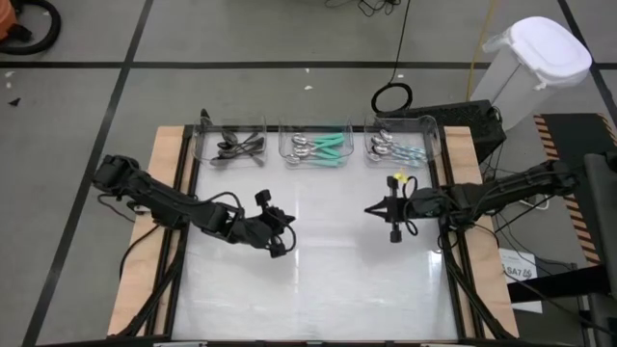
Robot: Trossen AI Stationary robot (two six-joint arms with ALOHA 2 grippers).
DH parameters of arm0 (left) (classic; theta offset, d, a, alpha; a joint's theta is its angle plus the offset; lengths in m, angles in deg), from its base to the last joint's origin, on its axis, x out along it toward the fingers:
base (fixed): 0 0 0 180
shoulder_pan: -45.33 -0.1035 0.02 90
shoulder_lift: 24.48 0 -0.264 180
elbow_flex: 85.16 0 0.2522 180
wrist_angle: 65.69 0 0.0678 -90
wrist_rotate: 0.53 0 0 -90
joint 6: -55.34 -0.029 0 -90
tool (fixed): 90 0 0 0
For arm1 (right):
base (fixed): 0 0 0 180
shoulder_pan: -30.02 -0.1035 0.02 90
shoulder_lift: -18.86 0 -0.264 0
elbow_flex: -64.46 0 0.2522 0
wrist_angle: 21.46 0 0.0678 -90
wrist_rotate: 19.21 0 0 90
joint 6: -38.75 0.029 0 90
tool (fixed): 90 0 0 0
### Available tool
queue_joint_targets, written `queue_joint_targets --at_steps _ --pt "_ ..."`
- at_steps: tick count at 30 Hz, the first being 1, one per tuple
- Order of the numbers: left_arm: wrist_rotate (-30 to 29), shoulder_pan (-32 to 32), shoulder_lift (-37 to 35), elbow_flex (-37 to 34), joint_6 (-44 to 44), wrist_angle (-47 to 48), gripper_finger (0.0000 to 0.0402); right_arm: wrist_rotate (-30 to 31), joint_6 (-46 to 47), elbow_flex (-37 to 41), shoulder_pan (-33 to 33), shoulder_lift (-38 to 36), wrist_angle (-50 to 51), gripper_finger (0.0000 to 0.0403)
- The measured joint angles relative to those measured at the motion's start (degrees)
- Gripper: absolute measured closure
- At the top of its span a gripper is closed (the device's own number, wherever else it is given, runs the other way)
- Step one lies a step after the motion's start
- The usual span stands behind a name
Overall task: Sort silverware by color (type)
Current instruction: Return to Home Position
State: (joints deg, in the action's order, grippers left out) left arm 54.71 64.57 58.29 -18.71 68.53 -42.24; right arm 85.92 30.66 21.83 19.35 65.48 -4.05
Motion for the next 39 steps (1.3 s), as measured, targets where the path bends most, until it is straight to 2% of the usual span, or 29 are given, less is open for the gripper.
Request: queue_joint_targets --at_steps 2,7,14,24,32,35,39 --pt "-0.49 0.11 0.91 -0.35 -0.51 1.16 0.0400 -1.93 -0.54 0.76 0.00 -0.06 -0.14 0.0401" --pt "-1.96 0.39 2.62 -1.41 -3.39 -2.22 0.0401 -1.91 0.31 5.87 0.04 -2.73 -3.93 0.0401" --pt "-1.01 -0.43 2.44 -9.31 -5.38 -13.04 0.0401 -6.65 -1.23 15.71 0.04 -9.16 -14.62 0.0402" --pt "6.57 -4.00 2.40 -16.09 -10.04 -25.05 0.0401 -7.86 -2.47 20.39 0.17 -13.83 -17.45 0.0402" --pt "11.36 -4.85 2.40 -16.56 -13.63 -26.13 0.0401 -7.93 -1.59 23.27 0.17 -14.50 -19.29 0.0403" --pt "13.85 -5.54 2.40 -16.56 -14.08 -24.76 0.0401 -7.93 -0.97 24.40 0.17 -14.50 -19.63 0.0403" --pt "14.20 -7.41 2.40 -16.56 -12.77 -21.76 0.0401 -7.94 -0.54 25.48 0.17 -14.50 -21.19 0.0403"
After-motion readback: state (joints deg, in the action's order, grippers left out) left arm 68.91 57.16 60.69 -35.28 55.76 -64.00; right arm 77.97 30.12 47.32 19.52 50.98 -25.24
